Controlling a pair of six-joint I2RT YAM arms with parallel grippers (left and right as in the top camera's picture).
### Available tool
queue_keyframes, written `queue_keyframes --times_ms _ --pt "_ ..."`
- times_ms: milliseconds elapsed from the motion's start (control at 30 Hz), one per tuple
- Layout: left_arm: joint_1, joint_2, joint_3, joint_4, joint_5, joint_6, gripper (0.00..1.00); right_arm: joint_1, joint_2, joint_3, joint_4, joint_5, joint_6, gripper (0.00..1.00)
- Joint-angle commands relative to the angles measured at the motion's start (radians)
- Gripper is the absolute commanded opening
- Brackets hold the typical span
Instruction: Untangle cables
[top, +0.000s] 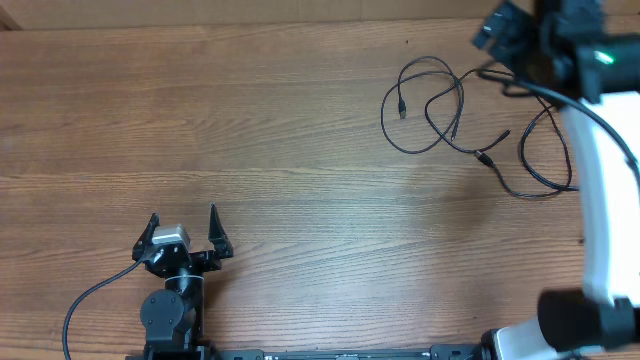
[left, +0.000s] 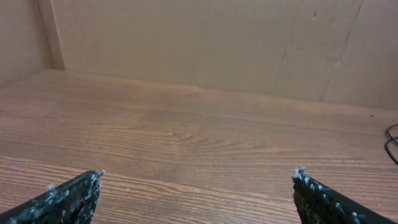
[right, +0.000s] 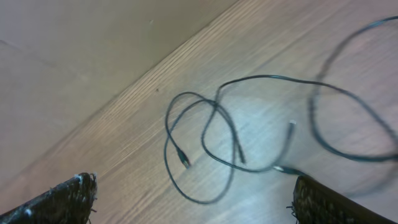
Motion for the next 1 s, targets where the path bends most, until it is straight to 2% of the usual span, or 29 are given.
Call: queue_keyframes --times_ms 0,233,533,833,967 --pt "0.006 -0.011 -0.004 0.0 0.005 0.015 0.99 -0.046 -0.074 -0.061 -0.006 0.014 -0.011 1.0" --pt "0.006 -0.011 -0.004 -0.001 0.005 0.015 1.0 -0.079 -0.263 -0.345 0.108 0.013 -0.055 1.0" --pt "0.006 -0.011 -0.004 -0.001 0.005 0.015 1.0 -0.048 -0.474 -0.796 0.529 -0.061 -0.134 1.0" --pt "0.006 -0.011 -0.004 0.0 0.005 0.015 0.99 -0.04 -0.638 -1.204 0.961 -0.207 -0.297 1.0" --pt "0.006 -0.011 -0.004 -0.001 0.005 0.015 0.99 -0.04 -0.707 -1.361 1.107 -0.208 -0.306 1.0"
